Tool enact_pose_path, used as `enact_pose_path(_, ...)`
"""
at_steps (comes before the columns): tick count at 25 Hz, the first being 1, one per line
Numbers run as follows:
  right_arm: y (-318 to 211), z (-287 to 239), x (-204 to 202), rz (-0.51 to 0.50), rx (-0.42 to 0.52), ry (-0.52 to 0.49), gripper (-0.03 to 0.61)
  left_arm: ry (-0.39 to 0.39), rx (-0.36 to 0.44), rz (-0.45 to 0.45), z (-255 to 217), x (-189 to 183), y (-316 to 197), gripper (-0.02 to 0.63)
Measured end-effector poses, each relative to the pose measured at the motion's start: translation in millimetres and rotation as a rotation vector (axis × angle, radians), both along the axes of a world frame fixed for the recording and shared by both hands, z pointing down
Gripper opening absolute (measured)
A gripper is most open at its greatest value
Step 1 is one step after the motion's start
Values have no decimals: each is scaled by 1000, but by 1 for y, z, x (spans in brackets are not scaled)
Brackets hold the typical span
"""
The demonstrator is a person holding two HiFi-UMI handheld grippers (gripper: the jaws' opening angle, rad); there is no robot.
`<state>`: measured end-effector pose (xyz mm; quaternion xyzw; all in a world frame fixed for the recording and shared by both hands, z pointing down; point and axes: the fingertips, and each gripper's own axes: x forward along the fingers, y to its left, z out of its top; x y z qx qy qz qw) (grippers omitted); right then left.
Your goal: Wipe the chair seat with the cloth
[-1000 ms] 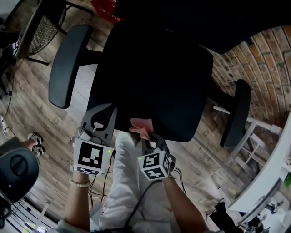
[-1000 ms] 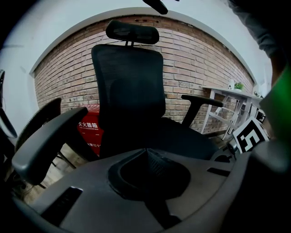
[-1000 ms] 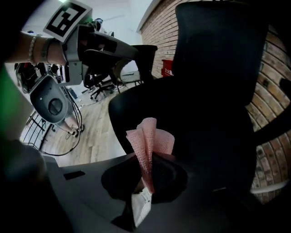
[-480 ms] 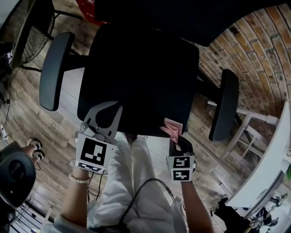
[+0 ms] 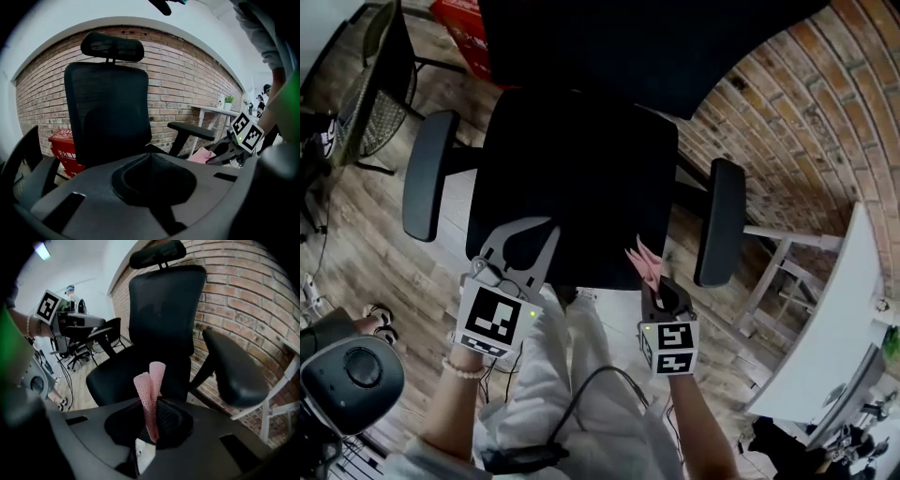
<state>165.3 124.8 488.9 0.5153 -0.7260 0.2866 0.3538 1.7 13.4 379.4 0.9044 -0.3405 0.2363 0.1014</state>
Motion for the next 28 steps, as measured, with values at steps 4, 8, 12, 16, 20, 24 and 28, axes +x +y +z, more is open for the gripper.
enact_pose_path(4,-29,-68,-11,2,111,-56,56,6,41,9,-59,6,-9,18)
enact_pose_path(8,-44,-142,-15,8,211,-95,55,3,110,39,-130,12,-13,18)
enact_pose_path(12,-63,-217,-21,-30,326,-112,55,20,175,15,-200,6,-23,18)
enact_pose_path(16,-79,-288,-27,-75,446,-104,55,24,225,-7,-254,0,-26,18)
enact_pose_path(20,-88,-344,-33,-91,556,-114,55,14,260,2,-288,-3,-19,18)
enact_pose_path(24,-92,-385,-42,-107,633,-131,55,28,307,-4,-319,-7,-13,18)
enact_pose_path(28,-91,-412,-50,-134,683,-135,57,49,337,-28,-344,-11,-6,18)
